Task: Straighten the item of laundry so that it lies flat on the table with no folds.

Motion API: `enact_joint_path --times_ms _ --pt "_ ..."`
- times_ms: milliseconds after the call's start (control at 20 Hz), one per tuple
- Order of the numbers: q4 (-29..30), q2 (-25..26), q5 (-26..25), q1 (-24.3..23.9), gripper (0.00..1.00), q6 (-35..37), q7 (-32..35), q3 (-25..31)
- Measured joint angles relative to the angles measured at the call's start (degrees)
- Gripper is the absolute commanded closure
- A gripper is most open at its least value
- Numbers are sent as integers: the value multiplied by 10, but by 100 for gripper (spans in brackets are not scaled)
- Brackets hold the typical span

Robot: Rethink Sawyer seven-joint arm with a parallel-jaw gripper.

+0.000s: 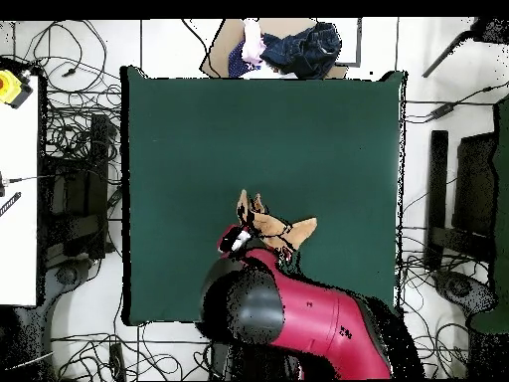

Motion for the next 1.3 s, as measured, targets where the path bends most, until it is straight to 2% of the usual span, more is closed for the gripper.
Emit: enact_joint_path --times_ms 550,1300 --pt "-31 -50 0 8 100 105 0 -7" --pt "-51 -58 0 11 100 117 0 -19"
